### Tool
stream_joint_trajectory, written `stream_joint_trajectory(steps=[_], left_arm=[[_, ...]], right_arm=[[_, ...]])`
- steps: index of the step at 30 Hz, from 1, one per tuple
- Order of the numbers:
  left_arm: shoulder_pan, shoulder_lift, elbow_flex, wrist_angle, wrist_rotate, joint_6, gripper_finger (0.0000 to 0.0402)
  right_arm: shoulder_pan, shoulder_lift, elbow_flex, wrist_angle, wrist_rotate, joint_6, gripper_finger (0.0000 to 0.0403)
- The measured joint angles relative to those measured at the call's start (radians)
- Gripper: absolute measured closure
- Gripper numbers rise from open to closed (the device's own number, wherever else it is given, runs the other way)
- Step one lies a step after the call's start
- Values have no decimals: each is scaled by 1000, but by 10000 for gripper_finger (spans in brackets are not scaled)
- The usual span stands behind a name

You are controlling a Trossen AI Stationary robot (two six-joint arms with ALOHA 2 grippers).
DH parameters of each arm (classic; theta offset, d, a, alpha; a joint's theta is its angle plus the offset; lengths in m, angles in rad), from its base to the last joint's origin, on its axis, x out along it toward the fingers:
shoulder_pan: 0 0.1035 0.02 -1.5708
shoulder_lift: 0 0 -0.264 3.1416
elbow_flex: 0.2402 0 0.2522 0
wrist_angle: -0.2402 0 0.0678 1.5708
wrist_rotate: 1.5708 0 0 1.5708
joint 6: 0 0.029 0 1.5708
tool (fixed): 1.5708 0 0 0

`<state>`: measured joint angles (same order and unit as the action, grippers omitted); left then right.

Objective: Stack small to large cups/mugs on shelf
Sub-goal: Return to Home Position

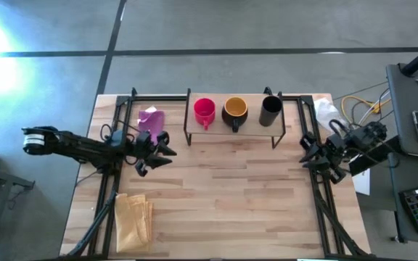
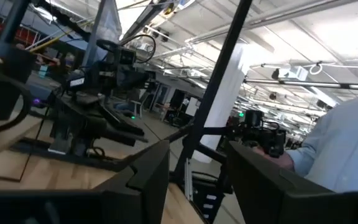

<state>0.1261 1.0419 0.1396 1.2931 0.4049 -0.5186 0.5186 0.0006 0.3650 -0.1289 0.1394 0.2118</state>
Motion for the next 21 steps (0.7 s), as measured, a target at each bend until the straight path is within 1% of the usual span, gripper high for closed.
stream_joint_trajectory(steps=[3, 6, 9, 11, 13, 16, 18, 21], left_arm=[[4, -25, -61, 17, 1, -9, 256], [14, -54, -127, 15, -3, -59, 256], [21, -80, -132, -79, 9, -87, 256], [25, -93, -132, -99, 14, -85, 256], [28, -104, -132, -139, 18, -78, 256], [48, -133, -132, -129, 43, -73, 256], [72, -157, -132, -139, 104, -75, 256], [120, -194, -133, -229, 200, -124, 256]], right_arm=[[0, 0, -34, 1, 11, 2, 335], [0, 0, -65, -3, 65, 12, 335], [0, 0, -97, -16, 82, 20, 335], [0, 0, -121, -15, 80, 49, 335], [0, 0, -144, 16, 53, 73, 335], [0, 0, -189, 136, -48, 36, 335], [0, 0, -212, 197, -91, 15, 335], [0, 0, -250, 224, -73, 25, 335]])
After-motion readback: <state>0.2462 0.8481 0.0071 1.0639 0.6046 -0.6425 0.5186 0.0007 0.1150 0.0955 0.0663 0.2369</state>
